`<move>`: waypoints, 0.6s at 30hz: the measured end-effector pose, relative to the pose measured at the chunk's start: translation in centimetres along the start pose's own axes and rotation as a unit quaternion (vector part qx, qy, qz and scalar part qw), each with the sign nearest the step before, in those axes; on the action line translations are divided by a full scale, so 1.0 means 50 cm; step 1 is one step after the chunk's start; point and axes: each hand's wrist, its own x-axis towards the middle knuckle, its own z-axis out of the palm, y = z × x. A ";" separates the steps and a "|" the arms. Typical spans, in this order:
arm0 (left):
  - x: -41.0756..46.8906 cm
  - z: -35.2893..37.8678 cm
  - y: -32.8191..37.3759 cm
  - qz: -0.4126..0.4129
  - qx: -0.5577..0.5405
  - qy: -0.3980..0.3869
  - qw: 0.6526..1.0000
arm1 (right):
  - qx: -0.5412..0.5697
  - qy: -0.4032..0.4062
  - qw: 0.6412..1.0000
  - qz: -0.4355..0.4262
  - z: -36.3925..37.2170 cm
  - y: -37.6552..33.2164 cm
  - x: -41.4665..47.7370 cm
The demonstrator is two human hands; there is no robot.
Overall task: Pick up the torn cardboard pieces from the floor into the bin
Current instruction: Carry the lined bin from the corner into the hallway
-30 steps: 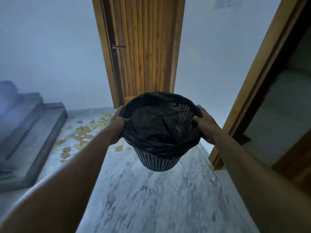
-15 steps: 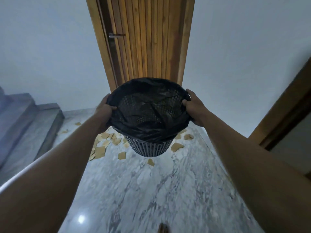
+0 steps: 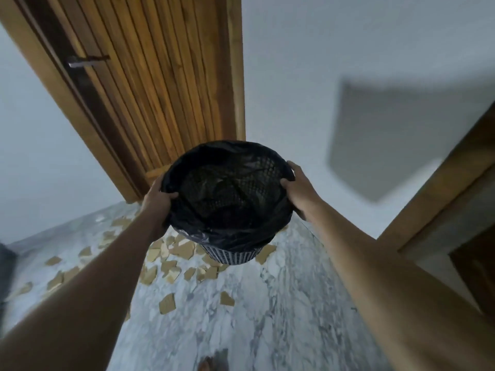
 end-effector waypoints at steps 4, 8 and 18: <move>0.181 0.109 -0.058 -0.023 0.039 -0.075 0.996 | 0.016 0.109 0.992 0.066 -0.026 0.088 0.089; 0.320 0.229 -0.164 -0.057 0.066 -0.150 0.985 | 0.055 0.203 0.969 0.130 -0.068 0.204 0.152; 0.483 0.512 -0.610 -0.103 0.123 -0.297 0.941 | 0.104 0.329 0.923 0.172 -0.168 0.662 0.266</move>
